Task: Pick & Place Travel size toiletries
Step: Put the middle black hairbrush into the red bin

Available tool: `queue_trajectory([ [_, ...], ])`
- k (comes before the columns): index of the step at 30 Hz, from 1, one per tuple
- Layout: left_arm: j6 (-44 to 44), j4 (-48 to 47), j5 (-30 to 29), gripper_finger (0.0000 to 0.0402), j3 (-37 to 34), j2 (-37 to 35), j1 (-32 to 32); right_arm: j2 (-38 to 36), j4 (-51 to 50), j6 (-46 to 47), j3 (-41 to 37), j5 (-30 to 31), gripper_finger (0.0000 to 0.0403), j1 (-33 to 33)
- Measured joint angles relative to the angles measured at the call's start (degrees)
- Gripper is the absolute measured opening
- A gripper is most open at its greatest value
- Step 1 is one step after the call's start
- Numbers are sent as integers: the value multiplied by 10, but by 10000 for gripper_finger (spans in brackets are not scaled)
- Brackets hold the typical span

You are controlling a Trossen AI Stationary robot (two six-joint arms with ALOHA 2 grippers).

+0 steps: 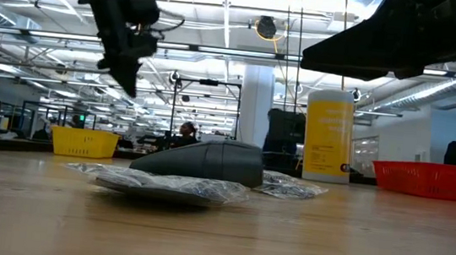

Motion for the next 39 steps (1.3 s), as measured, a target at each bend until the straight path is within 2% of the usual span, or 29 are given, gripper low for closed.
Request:
queue_trajectory([
  [8,-51,249,7,10,-132,-27,-180,0,-32,36,0,0,171,-1],
  [14,-80,479,7,10,-234,-21,-307,0,-45,112,0,1,171,-26],
  [20,-93,643,-3,10,-308,-20,-393,0,-102,225,0,-10,188,-80],
  [25,-94,703,-41,10,-335,-20,-424,0,-176,298,0,-82,245,-135],
  [30,-99,703,-65,10,-338,-20,-438,1,-228,332,0,-104,288,-168],
  [34,-96,704,-66,10,-339,-16,-442,27,-222,328,0,-106,286,-173],
  [39,-95,704,-67,10,-339,-16,-442,75,-166,306,0,-134,249,-179],
])
